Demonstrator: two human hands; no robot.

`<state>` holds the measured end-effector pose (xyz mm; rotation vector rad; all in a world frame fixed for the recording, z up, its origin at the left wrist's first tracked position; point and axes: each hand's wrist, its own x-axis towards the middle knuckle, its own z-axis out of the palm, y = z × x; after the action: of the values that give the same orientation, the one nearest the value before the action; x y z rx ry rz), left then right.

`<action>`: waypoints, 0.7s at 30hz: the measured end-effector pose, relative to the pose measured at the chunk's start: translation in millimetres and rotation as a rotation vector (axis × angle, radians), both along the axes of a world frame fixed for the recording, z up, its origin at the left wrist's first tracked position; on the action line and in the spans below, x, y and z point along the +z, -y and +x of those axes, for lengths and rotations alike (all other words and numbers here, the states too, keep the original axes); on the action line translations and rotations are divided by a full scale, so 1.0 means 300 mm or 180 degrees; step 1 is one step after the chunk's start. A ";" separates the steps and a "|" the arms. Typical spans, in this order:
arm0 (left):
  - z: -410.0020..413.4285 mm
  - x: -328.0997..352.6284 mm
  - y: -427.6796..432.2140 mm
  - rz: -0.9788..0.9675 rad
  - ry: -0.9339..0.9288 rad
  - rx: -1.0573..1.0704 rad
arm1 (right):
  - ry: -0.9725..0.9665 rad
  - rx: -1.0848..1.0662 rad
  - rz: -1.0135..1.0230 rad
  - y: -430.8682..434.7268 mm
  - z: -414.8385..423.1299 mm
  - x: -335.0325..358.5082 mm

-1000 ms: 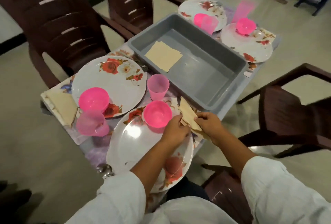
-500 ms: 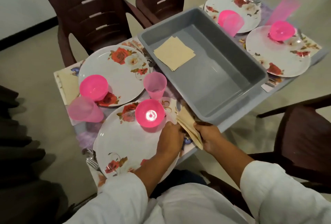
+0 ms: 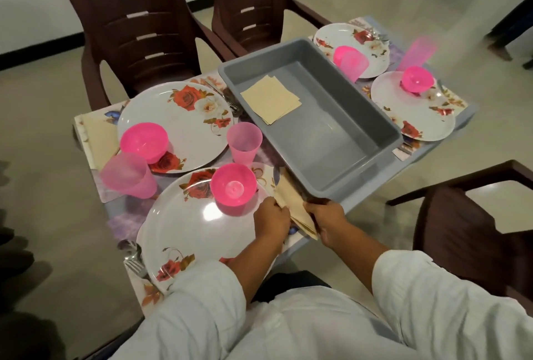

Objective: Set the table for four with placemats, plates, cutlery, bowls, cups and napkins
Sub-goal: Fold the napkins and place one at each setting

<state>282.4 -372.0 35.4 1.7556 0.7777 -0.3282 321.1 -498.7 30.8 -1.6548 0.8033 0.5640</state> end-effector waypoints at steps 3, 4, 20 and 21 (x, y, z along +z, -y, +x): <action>0.012 -0.001 0.010 -0.0092 -0.0077 0.0075 | -0.0036 0.0076 0.0047 0.007 -0.001 0.015; 0.015 -0.001 0.013 -0.0189 -0.0101 0.0137 | -0.0040 0.0095 0.0050 0.002 -0.002 0.034; 0.073 -0.012 0.085 -0.0187 -0.0277 0.0735 | -0.0804 -0.0092 0.1071 0.070 0.116 0.140; 0.075 -0.015 0.093 -0.0117 -0.0292 0.0798 | -0.0866 -0.0043 0.1135 0.091 0.132 0.129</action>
<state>304.9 -399.9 31.0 1.5959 1.0398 -0.2531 360.8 -526.0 69.4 -1.2603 0.8521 0.8822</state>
